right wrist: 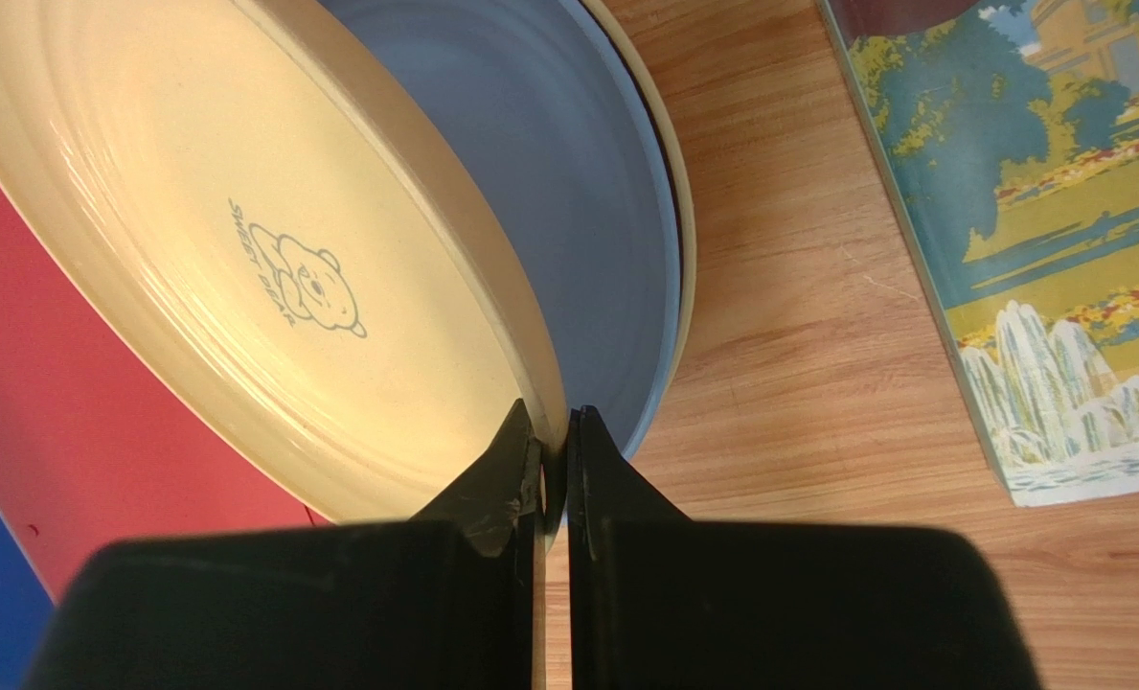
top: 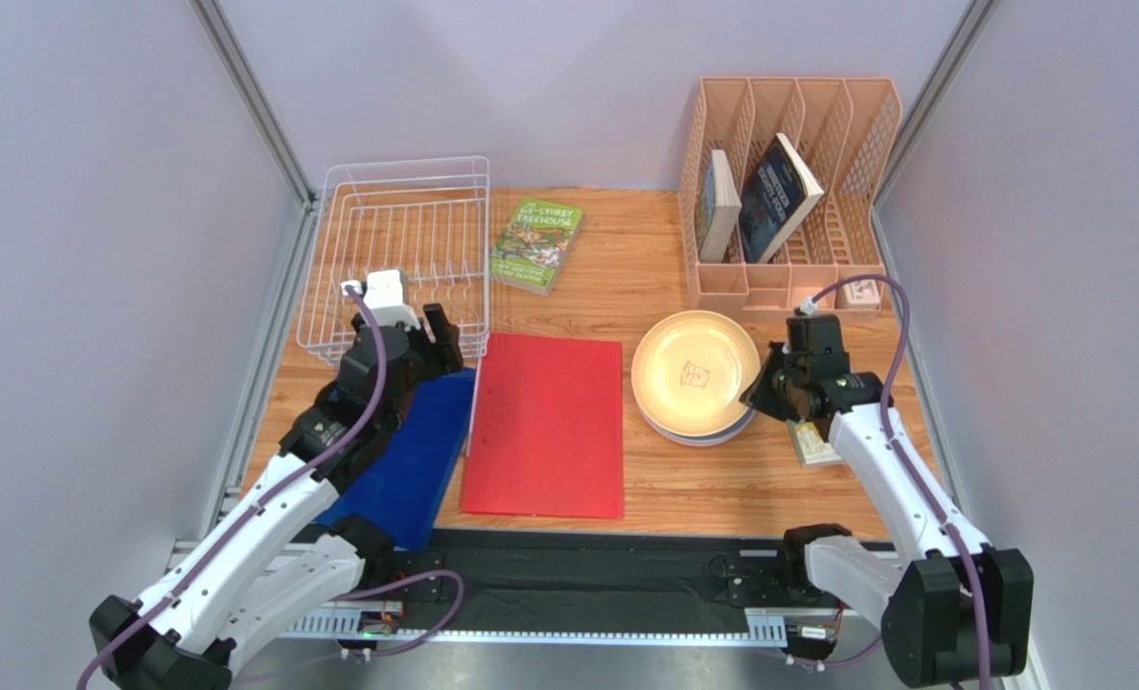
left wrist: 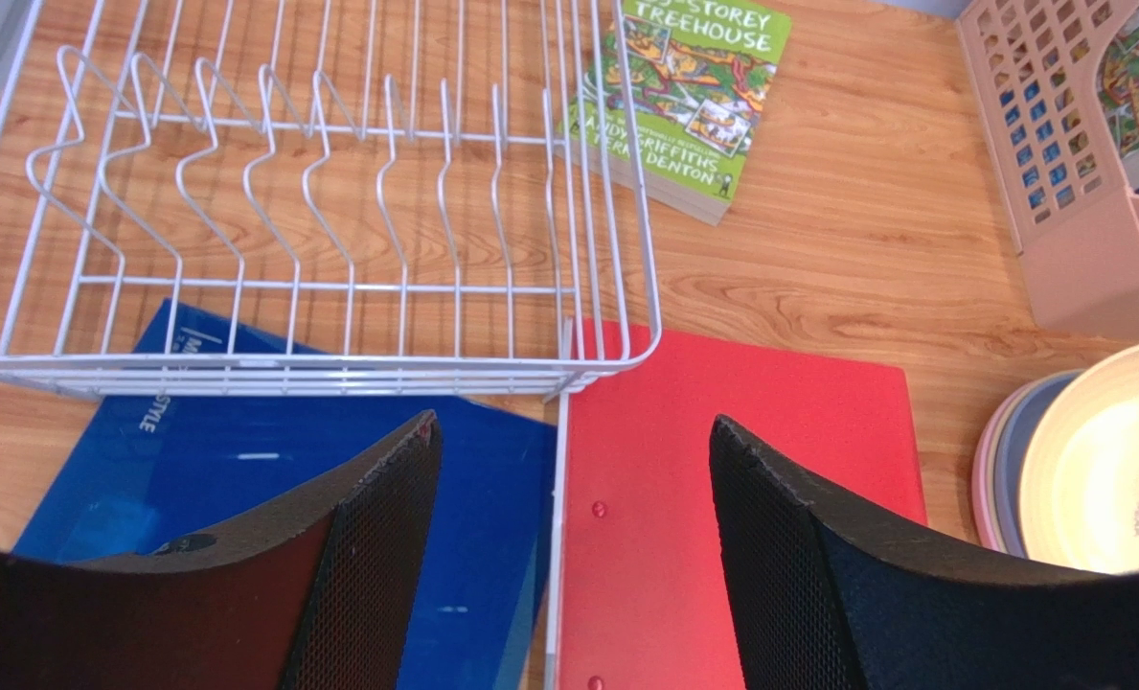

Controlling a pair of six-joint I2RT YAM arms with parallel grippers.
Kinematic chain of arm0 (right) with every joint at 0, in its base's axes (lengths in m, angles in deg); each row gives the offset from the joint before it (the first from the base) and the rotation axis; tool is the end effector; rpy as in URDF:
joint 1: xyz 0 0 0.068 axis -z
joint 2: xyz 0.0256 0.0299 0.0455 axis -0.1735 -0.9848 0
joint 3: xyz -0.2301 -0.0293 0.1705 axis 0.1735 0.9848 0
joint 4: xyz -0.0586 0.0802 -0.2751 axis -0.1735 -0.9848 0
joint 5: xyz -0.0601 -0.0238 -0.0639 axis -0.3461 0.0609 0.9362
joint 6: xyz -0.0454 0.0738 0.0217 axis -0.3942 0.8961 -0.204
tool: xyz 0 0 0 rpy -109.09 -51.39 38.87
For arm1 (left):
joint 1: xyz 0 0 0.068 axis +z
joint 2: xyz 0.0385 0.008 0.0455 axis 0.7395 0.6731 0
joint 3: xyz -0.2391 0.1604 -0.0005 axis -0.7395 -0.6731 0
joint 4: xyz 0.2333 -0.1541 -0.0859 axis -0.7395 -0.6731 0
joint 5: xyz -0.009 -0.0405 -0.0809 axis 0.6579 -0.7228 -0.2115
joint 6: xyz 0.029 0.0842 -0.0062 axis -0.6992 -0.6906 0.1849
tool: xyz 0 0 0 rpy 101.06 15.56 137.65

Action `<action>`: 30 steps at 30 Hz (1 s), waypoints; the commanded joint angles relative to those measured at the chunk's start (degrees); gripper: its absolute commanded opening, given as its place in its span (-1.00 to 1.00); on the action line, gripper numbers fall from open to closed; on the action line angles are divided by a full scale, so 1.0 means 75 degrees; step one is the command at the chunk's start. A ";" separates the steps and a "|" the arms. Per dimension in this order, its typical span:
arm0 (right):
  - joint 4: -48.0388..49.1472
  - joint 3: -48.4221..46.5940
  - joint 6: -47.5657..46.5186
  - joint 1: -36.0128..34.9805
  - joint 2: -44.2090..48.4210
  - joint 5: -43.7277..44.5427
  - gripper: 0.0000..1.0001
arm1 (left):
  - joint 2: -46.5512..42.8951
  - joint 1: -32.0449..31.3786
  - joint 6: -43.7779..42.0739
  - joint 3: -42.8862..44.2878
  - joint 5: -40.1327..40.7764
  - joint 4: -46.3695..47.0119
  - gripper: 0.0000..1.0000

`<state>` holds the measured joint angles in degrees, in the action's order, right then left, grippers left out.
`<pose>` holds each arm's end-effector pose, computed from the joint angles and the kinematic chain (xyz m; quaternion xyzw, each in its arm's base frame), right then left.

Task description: Unload the plates from the dish rack

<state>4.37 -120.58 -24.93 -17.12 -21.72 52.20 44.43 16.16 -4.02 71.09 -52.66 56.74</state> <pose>0.2433 0.0337 0.1979 0.1766 0.9402 0.1087 0.2703 0.2215 -0.0945 0.3068 -0.0826 0.7985 -0.1007 0.5878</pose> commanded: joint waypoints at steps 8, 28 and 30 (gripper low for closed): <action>0.0968 0.0022 0.0174 0.0072 -0.0869 -0.0208 -0.74 | -0.0357 -0.0015 -0.0421 -0.0166 -0.0173 0.0196 0.48; 0.0030 -0.0716 -0.0166 0.0061 0.1250 0.1197 0.28 | -0.0298 -0.0015 -0.0620 0.0233 0.0085 -0.0086 0.53; 0.0088 -0.0751 -0.0223 0.0061 0.1543 0.1291 0.28 | -0.0310 -0.0015 -0.0667 0.0268 0.0085 -0.0086 0.53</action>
<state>5.09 -123.77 -25.38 -16.67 -14.07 57.97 42.27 16.16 -7.08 70.18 -52.79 56.54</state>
